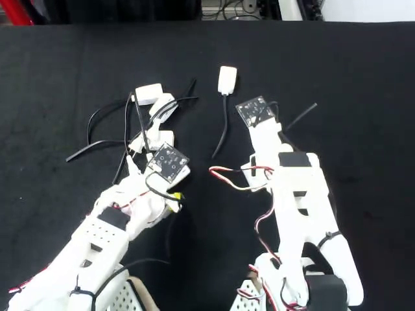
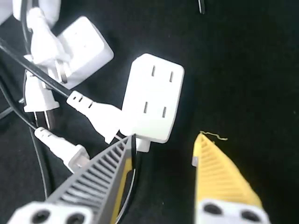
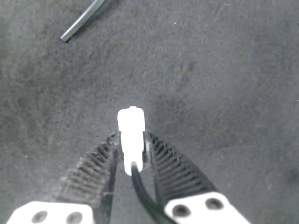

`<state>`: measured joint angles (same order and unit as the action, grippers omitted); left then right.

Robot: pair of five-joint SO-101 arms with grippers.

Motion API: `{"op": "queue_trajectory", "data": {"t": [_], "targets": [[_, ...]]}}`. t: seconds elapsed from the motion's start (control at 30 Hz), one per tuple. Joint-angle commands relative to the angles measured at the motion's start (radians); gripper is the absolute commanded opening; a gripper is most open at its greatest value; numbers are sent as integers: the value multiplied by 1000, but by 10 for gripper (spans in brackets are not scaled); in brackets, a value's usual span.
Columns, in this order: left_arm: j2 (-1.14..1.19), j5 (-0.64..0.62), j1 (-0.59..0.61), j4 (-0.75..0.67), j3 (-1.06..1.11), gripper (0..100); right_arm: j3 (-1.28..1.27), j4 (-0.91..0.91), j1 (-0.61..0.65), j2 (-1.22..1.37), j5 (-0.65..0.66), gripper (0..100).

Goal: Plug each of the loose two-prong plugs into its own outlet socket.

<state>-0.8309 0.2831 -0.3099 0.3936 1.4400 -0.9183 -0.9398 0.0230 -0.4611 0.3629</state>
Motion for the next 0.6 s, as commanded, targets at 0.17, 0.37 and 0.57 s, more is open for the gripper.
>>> {"op": "queue_trajectory", "data": {"t": [0.17, 0.37, 0.57], "targets": [[2, -9, -61, 5, -13, 198, 19, 14, -9, 1, 9, 11], [2, 21, -45, 3, -8, 144, 10, 18, -9, 1, 23, 11], [0, 123, -53, 6, 10, 78, 8, 18, -9, 1, 31, 11]]}}
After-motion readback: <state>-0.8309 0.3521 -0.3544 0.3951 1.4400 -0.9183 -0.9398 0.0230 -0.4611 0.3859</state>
